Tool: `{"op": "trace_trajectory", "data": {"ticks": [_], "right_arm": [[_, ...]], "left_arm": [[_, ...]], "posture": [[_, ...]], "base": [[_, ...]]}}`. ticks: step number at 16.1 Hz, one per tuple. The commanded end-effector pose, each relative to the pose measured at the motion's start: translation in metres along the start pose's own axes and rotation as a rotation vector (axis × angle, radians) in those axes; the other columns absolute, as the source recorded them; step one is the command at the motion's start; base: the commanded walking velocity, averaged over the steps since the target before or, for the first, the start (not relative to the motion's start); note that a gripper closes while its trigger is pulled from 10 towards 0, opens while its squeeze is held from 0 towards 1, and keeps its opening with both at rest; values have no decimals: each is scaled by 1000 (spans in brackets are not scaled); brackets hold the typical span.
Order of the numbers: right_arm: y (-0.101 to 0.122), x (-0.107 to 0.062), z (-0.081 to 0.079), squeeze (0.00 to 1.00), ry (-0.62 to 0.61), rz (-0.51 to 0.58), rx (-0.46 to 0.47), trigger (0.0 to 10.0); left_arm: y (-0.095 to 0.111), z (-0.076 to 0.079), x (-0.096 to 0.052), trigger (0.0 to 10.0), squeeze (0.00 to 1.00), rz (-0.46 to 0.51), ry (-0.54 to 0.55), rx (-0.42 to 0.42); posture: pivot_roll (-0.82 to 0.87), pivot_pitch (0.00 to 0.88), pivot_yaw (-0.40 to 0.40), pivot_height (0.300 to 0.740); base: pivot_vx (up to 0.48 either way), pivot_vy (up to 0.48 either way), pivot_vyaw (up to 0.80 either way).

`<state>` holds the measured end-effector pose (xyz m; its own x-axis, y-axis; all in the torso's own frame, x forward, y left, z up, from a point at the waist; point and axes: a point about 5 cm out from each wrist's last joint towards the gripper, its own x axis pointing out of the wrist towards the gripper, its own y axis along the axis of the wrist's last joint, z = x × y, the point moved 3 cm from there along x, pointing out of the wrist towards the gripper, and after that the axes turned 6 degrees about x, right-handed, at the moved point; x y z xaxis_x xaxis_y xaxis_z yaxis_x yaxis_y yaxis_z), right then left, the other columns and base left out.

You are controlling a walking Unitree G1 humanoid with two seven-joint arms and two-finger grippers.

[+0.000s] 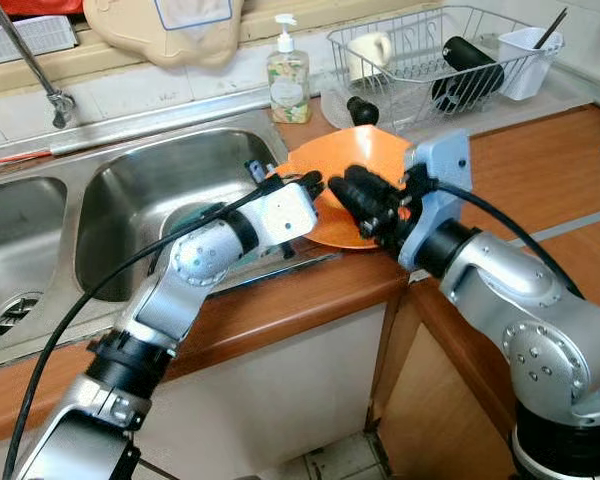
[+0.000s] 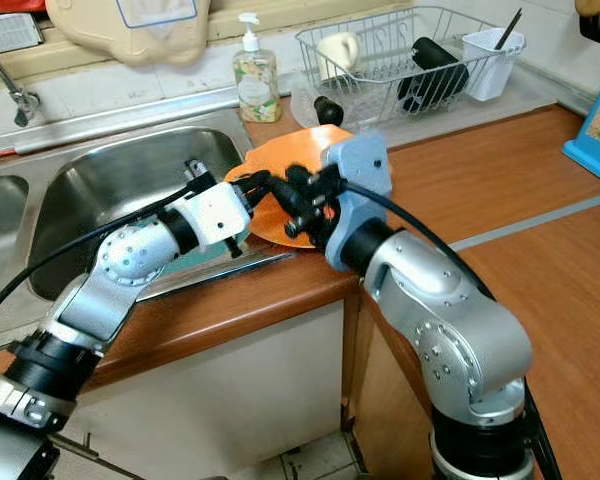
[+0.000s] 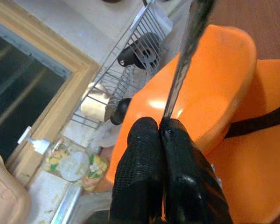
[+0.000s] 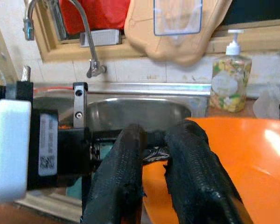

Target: Kitchen organization

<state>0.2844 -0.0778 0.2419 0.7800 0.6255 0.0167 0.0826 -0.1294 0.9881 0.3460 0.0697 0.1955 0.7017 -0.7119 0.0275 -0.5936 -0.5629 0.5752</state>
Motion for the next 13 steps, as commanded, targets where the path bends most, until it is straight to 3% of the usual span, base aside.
{"op": "trace_trajectory", "data": {"ticks": [1,2,3,4,5,11,12,13], "right_arm": [[-2,1,-4,0,21,-13,8,784],[-2,1,-4,0,20,-15,5,5882],[-1,1,-2,0,1,-10,2,10000],[-1,1,1,0,-16,-2,9,10000],[0,2,3,1000,-28,7,20,10000],[7,2,-1,1000,-9,47,-1,10000],[6,1,-7,0,25,39,-11,10000],[5,0,-13,0,61,34,-22,10000]], "left_arm": [[-4,-4,0,0,0,-18,8,24],[-4,-5,0,0,0,-20,9,38],[-5,-6,0,0,0,-26,5,72],[-5,-7,-1,0,0,-29,3,86],[-6,-11,-1,0,0,-32,13,100],[-22,-43,-10,0,0,-108,145,167],[-30,-54,-17,0,0,-148,185,198],[-39,-67,-24,0,0,-199,228,231]], "posture": [[-78,0,139,740],[-79,0,140,740],[-77,0,140,740],[-77,0,140,740],[-74,0,139,740],[-67,0,138,740],[-66,0,136,740],[-65,0,136,740]], "base": [[0,0,0],[0,0,0],[0,0,0],[0,0,0],[0,0,0],[0,0,0],[0,0,0],[0,0,0]]}}
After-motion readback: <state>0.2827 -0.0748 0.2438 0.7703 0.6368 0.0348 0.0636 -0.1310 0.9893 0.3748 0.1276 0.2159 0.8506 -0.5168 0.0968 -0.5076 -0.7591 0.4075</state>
